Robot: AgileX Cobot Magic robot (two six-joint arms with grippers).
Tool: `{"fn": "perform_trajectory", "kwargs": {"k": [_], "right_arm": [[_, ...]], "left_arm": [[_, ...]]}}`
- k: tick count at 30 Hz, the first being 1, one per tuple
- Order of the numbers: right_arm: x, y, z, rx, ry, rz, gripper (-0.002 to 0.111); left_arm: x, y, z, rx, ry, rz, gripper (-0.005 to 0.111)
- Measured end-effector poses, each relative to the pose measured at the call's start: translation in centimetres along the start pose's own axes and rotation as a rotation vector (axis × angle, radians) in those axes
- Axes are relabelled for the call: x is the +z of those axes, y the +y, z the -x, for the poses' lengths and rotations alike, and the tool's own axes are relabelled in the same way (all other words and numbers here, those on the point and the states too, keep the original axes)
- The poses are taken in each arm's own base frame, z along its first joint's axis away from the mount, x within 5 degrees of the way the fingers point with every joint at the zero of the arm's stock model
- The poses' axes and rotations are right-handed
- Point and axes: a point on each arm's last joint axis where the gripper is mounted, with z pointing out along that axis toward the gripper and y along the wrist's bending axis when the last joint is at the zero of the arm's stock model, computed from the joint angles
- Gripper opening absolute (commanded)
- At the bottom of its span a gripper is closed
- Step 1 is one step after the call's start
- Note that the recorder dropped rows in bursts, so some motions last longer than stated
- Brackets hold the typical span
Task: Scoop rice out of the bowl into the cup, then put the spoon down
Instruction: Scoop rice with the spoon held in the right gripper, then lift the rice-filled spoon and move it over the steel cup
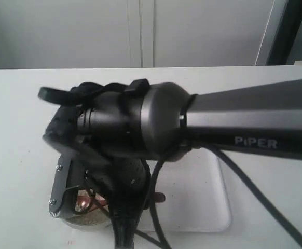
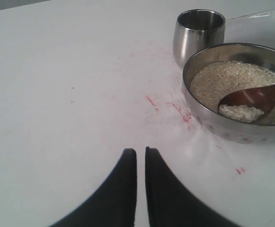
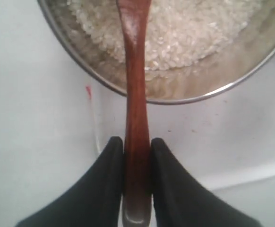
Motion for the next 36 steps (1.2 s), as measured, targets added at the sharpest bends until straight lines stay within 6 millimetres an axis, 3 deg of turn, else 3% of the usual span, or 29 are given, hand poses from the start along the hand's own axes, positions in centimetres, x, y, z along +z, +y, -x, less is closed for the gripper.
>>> {"fn": "perform_trajectory", "kwargs": {"k": [8, 24, 36], "right_arm": [[0.1, -2.0, -1.6, 0.090, -0.035, 0.086, 0.000], [-1.5, -2.1, -2.3, 0.159, -0.089, 0.112, 0.000], [-5.5, -2.2, -4.3, 0.438, -0.182, 0.084, 0.000]], "left_arm": [[0.0, 0.0, 0.0, 0.000, 0.000, 0.000, 0.014], [0.0, 0.0, 0.0, 0.000, 0.000, 0.000, 0.014], [0.0, 0.0, 0.0, 0.000, 0.000, 0.000, 0.014]]}}
